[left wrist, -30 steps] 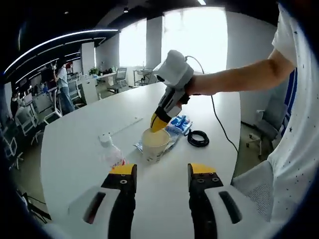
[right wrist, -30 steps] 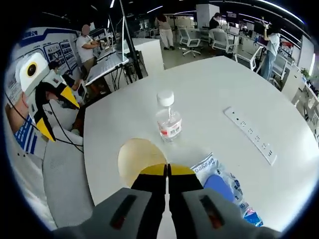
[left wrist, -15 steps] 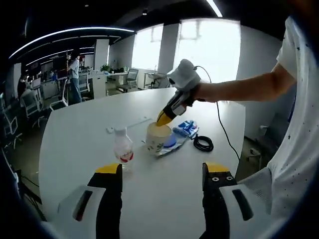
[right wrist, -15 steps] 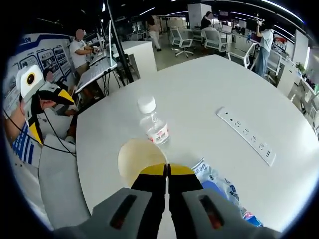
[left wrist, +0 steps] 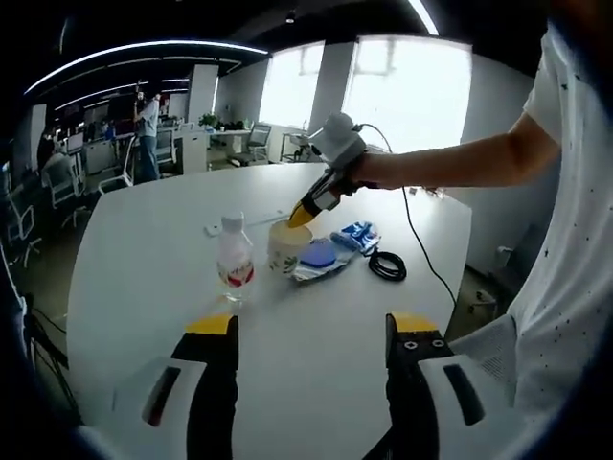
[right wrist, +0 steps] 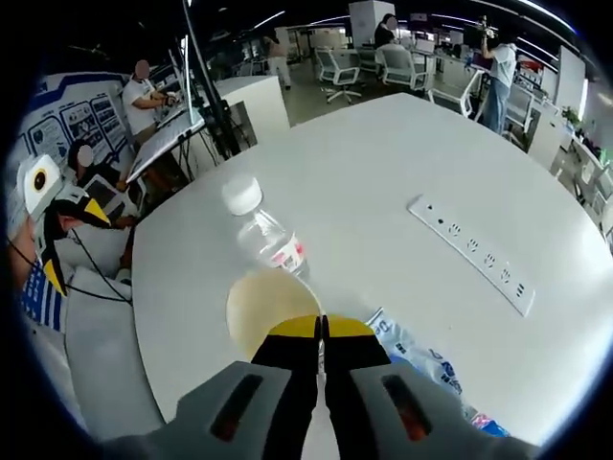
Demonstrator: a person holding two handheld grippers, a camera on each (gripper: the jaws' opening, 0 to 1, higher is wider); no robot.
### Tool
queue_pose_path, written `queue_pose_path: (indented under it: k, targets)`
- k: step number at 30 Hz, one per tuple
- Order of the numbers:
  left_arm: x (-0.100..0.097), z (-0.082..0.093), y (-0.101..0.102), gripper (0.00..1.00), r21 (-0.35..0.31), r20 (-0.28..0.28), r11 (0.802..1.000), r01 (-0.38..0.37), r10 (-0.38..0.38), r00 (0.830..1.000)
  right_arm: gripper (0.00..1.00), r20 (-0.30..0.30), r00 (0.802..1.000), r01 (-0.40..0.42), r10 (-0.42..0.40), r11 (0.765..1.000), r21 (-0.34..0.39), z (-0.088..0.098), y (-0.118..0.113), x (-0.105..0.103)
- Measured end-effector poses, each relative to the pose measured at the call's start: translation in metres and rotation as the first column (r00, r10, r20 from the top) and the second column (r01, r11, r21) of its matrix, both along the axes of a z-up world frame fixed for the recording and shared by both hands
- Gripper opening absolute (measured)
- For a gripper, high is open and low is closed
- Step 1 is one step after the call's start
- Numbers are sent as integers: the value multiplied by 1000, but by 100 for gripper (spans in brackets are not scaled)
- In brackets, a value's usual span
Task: Arrange the tabletop items into an orderly group along one side of the table until the central work area is clear of visible clutter.
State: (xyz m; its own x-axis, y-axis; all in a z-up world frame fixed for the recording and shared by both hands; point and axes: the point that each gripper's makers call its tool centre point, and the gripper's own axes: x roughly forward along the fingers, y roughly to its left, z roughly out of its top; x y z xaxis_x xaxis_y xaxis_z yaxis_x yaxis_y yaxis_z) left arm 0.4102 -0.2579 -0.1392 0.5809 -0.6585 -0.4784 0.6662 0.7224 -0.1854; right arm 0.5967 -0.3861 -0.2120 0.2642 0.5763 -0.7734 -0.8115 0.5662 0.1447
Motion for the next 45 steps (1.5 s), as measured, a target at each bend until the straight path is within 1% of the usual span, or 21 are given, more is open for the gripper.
queue_pose_path:
  k: [6,15,21,35,37,39,41,45]
  targets:
    - [0,0,0,63,-12,2,1000,-2,2,1000,0,-19,1000,3,-3,1000,-12,-10,4,5]
    - [0,-4,0,62,-19,-1,1000,-1,1,1000,0,-48,999,4,-6,999,-33,-24,9,8]
    - [-2,-7,-2,61,-30,-10,1000,0,-1,1000,0,-55,999,-4,1,999,-45,-32,12,10]
    - [-1,-11,-3,60,-50,-16,999,-11,10,1000,0,-68,998,-11,6,998,-65,-44,12,16]
    - [0,-12,-3,59,-50,-17,999,-10,9,1000,0,-77,997,-10,5,998,-63,-47,12,17]
    - [0,-13,-3,59,-46,-19,999,-9,8,1000,0,-71,997,-12,8,998,-63,-48,11,20]
    - [0,-12,-4,59,-56,-16,998,-9,8,1000,0,-82,997,-12,7,998,-57,-50,12,21]
    - [1,-13,-4,58,-57,-15,998,-8,7,1000,0,-78,997,-22,17,998,-64,-52,14,21]
